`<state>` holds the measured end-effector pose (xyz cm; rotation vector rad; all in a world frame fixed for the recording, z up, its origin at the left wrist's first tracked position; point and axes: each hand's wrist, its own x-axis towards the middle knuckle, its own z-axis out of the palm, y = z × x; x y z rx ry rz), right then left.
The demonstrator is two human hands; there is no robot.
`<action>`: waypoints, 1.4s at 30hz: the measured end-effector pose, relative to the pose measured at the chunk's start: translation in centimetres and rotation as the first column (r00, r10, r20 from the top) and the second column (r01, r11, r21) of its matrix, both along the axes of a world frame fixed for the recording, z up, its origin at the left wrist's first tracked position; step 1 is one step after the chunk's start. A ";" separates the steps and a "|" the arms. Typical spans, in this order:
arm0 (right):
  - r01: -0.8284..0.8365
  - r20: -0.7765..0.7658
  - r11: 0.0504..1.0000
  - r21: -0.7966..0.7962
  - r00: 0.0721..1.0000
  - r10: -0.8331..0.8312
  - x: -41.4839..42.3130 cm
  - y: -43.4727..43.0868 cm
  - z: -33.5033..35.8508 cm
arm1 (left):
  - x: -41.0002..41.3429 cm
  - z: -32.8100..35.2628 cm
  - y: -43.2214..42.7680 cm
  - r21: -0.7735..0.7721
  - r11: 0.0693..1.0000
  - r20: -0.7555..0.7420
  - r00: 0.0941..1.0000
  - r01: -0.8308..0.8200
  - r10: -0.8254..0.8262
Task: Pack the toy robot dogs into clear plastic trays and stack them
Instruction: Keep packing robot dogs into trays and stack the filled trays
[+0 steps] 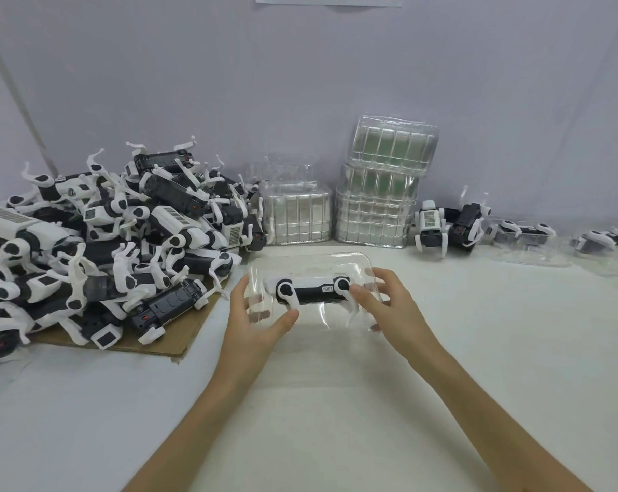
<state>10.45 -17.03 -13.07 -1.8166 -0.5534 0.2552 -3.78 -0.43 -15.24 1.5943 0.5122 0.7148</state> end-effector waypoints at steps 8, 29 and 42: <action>0.037 0.225 0.992 -0.117 0.974 -0.010 -0.3 -0.6 0.4 | -0.2 0.2 0.3 -0.035 0.996 -0.095 0.992 0.078 -0.081; 0.177 0.539 0.776 -0.606 0.808 0.237 5.1 -4.8 0.3 | -0.2 -1.5 -1.1 0.510 0.824 -0.435 0.900 0.245 0.001; 0.130 0.738 0.928 -0.350 0.648 0.188 8.5 11.3 10.1 | 0.4 -3.0 -2.0 0.678 0.482 -0.686 0.713 0.555 0.144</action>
